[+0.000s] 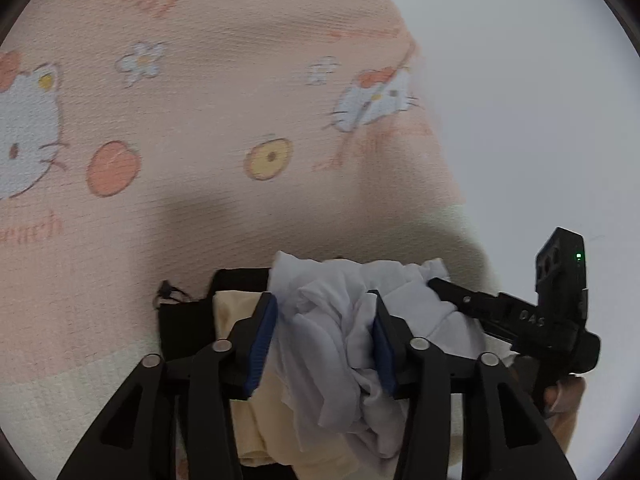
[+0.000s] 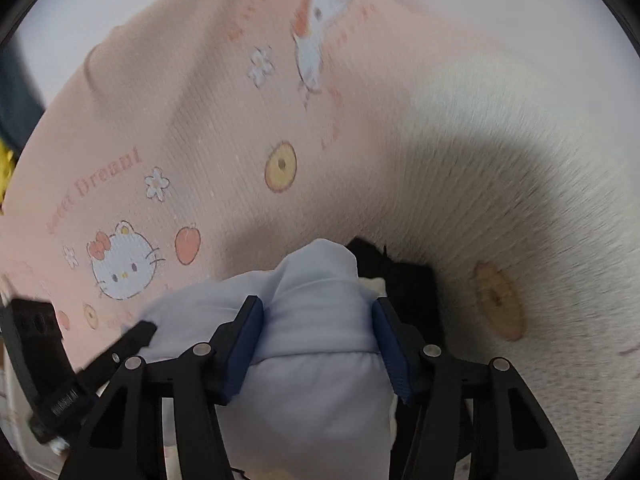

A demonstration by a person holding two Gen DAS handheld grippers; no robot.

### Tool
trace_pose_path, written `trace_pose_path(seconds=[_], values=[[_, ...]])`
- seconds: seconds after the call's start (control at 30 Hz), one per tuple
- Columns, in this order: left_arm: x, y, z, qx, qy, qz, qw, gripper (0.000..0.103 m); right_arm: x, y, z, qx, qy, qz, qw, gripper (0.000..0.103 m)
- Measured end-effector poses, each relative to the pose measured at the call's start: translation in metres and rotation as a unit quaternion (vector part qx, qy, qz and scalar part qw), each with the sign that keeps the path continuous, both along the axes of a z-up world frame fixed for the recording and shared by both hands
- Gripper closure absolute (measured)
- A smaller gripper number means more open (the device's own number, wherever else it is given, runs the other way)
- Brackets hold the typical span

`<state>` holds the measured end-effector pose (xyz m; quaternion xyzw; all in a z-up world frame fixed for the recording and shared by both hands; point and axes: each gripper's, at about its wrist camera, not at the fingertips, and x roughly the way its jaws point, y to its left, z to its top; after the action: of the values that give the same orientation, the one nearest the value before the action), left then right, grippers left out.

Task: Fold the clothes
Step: 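Lower the white shirt bundle onto the black and cream clothes stack with both grippers, then open both grippers and release the shirt on top of the stack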

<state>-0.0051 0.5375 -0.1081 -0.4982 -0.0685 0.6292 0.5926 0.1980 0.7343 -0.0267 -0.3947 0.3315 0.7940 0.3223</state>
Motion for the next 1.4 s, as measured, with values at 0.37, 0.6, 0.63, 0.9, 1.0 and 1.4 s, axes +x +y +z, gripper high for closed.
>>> trace_pose_path(seconds=[0.37,0.6,0.63,0.9,1.0,1.4], values=[[0.011,-0.017,0.005,0.030,0.035,0.066,0.9967,0.022,0.007,-0.032,-0.005,0.099,0.003,-0.005,0.995,0.043],[0.014,-0.038,0.044,0.029,0.059,0.111,0.9917,0.020,0.018,-0.070,0.036,0.188,0.059,0.015,0.980,0.028],[0.015,-0.041,0.051,0.022,0.074,0.124,0.9893,0.017,0.020,-0.072,0.041,0.191,0.058,0.012,0.980,0.028],[0.027,-0.064,0.090,0.007,0.145,0.137,0.9798,0.016,0.039,-0.086,0.063,0.182,0.048,0.005,0.982,0.027],[0.042,-0.075,0.102,0.012,0.165,0.122,0.9786,0.016,0.051,-0.097,0.069,0.168,0.063,-0.001,0.984,0.027],[0.106,-0.143,0.138,0.025,0.232,0.107,0.9665,0.016,0.099,-0.177,0.098,0.146,0.062,-0.019,0.987,0.024]])
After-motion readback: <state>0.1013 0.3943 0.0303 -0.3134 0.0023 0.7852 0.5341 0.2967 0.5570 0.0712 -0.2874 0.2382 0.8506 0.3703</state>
